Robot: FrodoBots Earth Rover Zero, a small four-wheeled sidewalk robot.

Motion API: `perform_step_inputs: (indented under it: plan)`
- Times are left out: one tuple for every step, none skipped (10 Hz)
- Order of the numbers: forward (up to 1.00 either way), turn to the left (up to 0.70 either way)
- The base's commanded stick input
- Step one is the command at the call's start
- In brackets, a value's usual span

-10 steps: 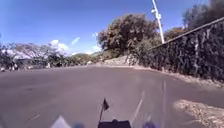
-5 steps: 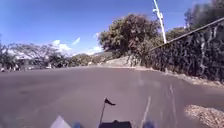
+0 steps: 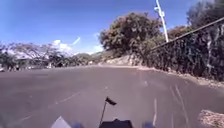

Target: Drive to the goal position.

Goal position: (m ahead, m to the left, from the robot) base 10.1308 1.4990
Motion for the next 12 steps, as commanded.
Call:
perform_step_inputs:
  plan:
    - [0.5,0.0]
    - [0.5,0.0]
    - [0.5,0.0]
    - [0.5,0.0]
    - [0.5,0.0]
    - [0.5,0.0]
    - [0.5,0.04]
    - [0.5,0.16]
    - [0.5,0.28]
    - [0.5,0.0]
    - [0.5,0.0]
    - [0.5,0.0]
